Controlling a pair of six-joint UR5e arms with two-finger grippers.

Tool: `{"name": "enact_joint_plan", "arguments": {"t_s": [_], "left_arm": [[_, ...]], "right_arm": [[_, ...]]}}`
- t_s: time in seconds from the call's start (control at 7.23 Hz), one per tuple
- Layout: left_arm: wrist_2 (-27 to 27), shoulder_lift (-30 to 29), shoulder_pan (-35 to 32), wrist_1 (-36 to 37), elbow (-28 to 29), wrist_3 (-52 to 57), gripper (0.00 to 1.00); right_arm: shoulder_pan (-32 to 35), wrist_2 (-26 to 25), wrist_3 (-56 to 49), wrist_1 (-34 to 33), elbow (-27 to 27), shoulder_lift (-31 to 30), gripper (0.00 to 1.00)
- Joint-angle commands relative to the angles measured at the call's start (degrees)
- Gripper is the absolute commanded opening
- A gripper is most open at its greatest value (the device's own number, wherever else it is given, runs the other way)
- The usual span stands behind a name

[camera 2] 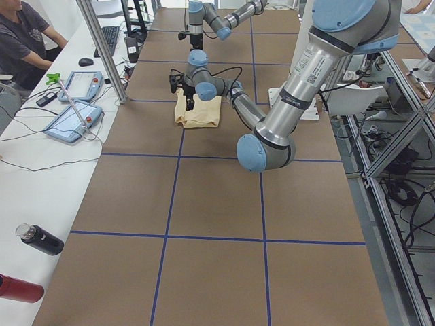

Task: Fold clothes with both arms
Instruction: 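Open both grippers and move the right gripper to the folded shirt's side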

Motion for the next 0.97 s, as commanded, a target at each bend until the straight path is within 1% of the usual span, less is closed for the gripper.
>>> {"name": "enact_joint_plan", "arguments": {"t_s": [0.0,0.28,0.41,0.55,0.69,0.83], "left_arm": [[0.0,0.27,0.0,0.66,-1.08,-0.02,1.0],[0.18,0.27,0.08,0.49,-1.26,-0.02,1.0],[0.26,0.1,0.26,0.49,-1.0,-0.02,1.0],[0.26,-0.25,0.35,0.49,-1.26,-0.02,1.0],[0.26,-0.26,0.35,0.49,-1.26,-0.02,1.0],[0.35,-0.26,0.35,0.58,-1.17,0.07,1.0]], "right_arm": [[-7.63,-9.45,8.16,-0.25,4.12,-1.35,1.0],[-8.19,-10.02,9.7,-0.33,4.13,-2.57,0.99],[-8.28,-10.46,9.61,-4.51,4.39,-2.84,0.99],[-9.06,-12.64,9.7,-6.73,4.39,-2.67,0.99],[-10.37,-12.92,10.48,-6.93,4.39,-2.76,0.99],[-11.08,-13.27,10.75,-6.93,4.39,-2.67,0.96]]}}
